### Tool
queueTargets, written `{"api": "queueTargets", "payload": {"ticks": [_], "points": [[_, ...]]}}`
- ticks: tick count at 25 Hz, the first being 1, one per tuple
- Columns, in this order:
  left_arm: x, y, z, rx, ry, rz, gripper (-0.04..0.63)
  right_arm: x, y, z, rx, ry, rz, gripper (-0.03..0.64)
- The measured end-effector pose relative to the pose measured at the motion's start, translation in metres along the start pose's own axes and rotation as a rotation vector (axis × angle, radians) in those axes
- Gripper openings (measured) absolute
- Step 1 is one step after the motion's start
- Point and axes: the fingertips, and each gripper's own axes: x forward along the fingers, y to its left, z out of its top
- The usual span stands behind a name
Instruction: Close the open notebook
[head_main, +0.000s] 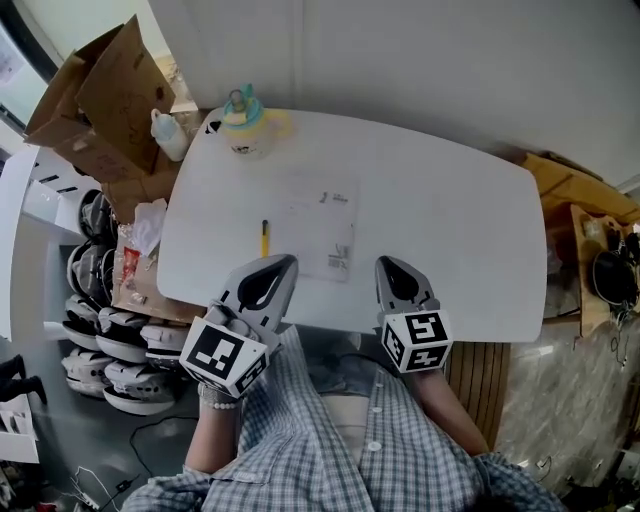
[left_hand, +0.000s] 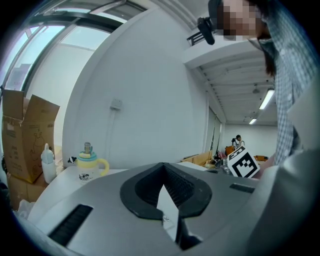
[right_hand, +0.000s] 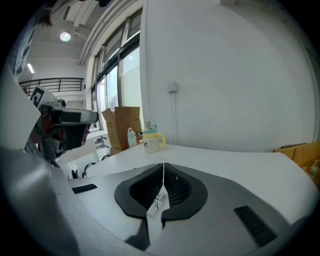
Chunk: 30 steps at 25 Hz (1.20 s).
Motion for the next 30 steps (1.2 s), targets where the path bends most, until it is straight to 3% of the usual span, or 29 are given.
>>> {"api": "queueTargets", "payload": {"ticks": [11,30], "points": [[0.017,-0.012,0.012,0.037,-0.015,-0.022,0.006,-0.025,-0.021,0.057,-0.022,-0.18,-0.027,0.023],[0.03,-0.024,0.014,0.055,-0.008,-0.061,0.006,-0.036,-0.022,0.055,-0.04,-0.197,-0.038,0.023]]}}
